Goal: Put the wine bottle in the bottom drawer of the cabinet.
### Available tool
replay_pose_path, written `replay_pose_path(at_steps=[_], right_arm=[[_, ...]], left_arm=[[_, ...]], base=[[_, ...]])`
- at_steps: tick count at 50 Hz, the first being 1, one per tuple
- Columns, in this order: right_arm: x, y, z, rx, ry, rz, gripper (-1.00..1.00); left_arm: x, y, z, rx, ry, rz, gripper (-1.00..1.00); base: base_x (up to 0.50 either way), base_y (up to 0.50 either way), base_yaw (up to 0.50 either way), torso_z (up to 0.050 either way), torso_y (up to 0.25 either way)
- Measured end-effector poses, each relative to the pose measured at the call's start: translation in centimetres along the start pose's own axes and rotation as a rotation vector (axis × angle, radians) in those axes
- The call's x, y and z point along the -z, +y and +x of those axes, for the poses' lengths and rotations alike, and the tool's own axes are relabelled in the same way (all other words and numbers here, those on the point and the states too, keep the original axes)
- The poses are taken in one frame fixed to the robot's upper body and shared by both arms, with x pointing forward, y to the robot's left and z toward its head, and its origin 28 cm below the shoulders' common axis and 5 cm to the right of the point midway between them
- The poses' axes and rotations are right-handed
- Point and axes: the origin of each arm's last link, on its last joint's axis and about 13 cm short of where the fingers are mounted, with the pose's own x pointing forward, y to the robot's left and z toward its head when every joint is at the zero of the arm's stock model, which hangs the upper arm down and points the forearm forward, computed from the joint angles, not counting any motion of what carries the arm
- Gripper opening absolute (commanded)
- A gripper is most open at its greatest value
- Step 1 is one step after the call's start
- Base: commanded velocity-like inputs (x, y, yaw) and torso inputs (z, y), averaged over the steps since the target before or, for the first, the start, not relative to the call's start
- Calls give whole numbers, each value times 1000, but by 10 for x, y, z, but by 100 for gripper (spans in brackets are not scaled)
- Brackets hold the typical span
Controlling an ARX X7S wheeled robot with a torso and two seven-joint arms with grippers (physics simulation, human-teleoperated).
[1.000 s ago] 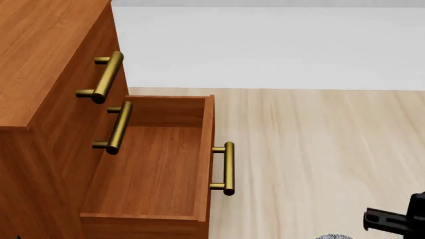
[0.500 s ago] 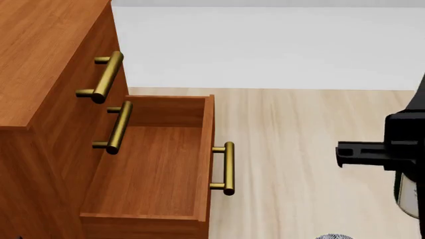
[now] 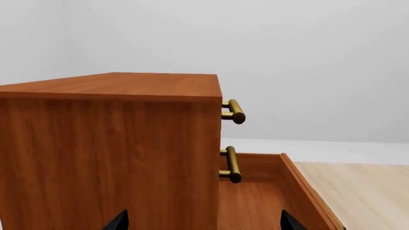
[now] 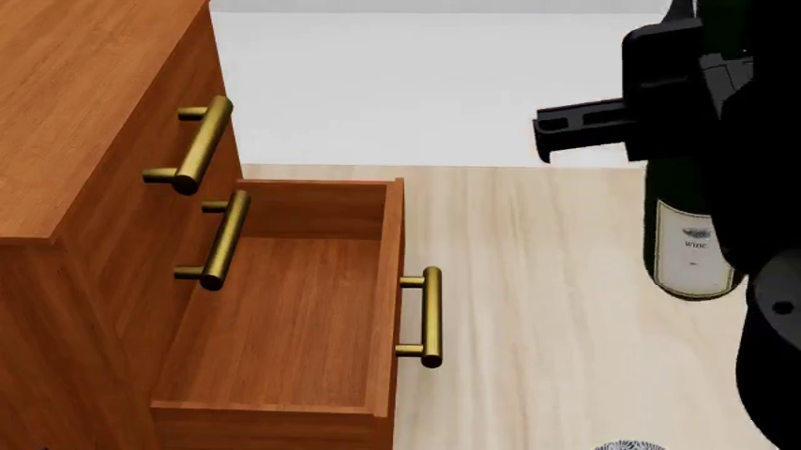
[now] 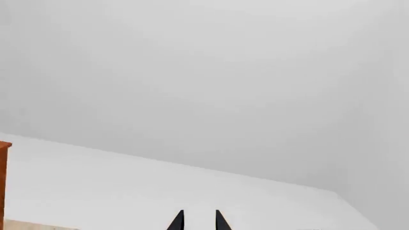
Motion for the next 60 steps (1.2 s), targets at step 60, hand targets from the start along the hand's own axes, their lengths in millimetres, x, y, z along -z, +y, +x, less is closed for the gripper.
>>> replay_pose_path(at_steps=[60], right_arm=[[-75, 105, 87, -371, 174, 137, -100]], left_arm=[[9, 4, 2, -11, 16, -17, 100]], base=[[0, 0, 0, 0, 1]])
